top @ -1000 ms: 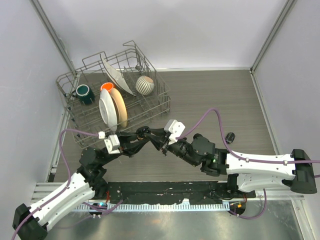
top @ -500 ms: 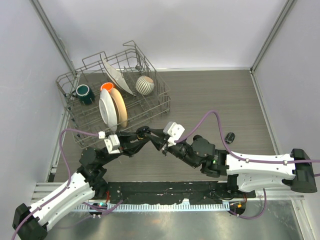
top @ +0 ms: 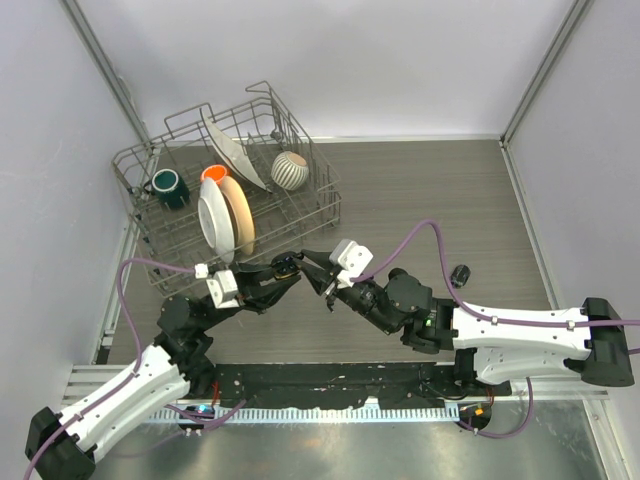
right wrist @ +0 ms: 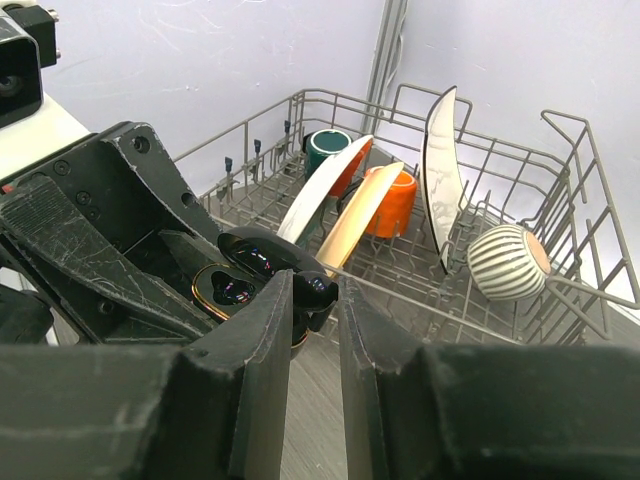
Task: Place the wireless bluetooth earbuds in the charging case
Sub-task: Place the earbud in the charging case, then pick up the earbud from the center of the board.
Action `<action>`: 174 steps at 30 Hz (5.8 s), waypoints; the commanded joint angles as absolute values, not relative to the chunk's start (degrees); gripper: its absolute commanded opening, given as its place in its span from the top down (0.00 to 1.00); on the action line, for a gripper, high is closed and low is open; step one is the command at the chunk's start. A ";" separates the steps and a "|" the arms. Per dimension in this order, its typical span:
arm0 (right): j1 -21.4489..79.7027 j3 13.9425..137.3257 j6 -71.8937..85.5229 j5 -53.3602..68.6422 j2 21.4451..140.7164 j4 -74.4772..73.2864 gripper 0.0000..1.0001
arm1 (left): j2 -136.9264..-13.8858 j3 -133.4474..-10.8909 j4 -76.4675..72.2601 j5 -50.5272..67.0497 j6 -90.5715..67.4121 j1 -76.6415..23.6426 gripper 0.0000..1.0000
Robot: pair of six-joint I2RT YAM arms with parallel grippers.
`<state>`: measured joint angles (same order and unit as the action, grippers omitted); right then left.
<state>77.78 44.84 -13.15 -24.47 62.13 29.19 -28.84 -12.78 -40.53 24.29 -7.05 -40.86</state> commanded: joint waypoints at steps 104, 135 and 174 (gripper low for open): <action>77.70 48.78 4.03 -38.45 52.74 28.83 0.08 | -26.90 -12.83 -44.30 20.83 -6.33 -40.78 1.00; 54.67 55.37 48.34 -11.87 79.53 -25.14 0.33 | -21.71 -13.45 -39.82 19.34 -4.13 -40.78 1.00; 59.06 63.81 47.99 -16.61 100.37 -28.83 0.57 | -19.86 -13.10 -37.18 17.67 -3.25 -40.78 1.00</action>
